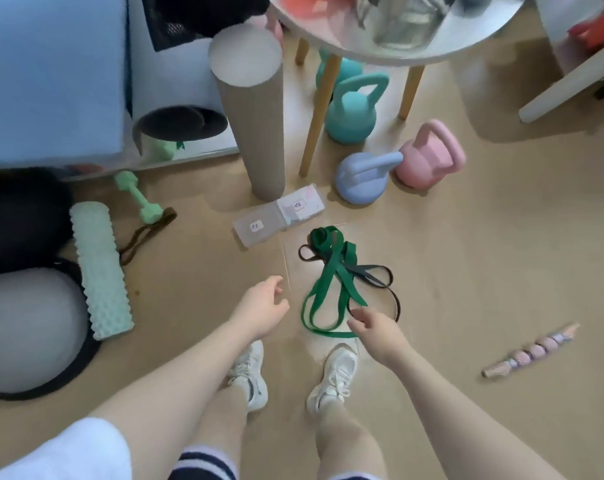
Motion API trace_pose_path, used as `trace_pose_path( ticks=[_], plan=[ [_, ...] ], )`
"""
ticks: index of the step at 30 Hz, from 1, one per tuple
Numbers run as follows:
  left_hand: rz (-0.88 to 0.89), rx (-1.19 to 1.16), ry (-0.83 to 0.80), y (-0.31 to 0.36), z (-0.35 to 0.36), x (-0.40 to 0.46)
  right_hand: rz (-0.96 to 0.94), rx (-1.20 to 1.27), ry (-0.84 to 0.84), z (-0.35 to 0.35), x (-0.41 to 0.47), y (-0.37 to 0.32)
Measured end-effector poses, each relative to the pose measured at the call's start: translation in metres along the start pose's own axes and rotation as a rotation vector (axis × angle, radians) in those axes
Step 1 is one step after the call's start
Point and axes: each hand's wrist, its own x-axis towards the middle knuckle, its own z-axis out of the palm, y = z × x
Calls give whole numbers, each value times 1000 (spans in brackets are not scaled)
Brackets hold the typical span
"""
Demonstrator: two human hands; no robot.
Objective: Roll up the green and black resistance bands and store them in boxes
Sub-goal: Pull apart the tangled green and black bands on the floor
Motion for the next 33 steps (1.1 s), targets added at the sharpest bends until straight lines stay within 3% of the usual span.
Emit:
trace_pose_path(
  ticks=[10, 17, 22, 25, 29, 33],
  plan=[
    [75, -2, -58, -114, 187, 284, 29, 9, 99, 127, 292, 122],
    [146, -56, -19, -158, 257, 395, 22, 143, 290, 168, 417, 164],
    [248, -186, -36, -139, 268, 425, 85, 569, 431, 181, 454, 162],
    [220, -309, -93, -118, 258, 419, 72, 685, 416, 173, 447, 163],
    [176, -395, -142, -97, 234, 404, -117, 844, 321, 155, 420, 144],
    [254, -448, -79, -99, 210, 391, -291, 742, 469, 161, 403, 117]
  ],
)
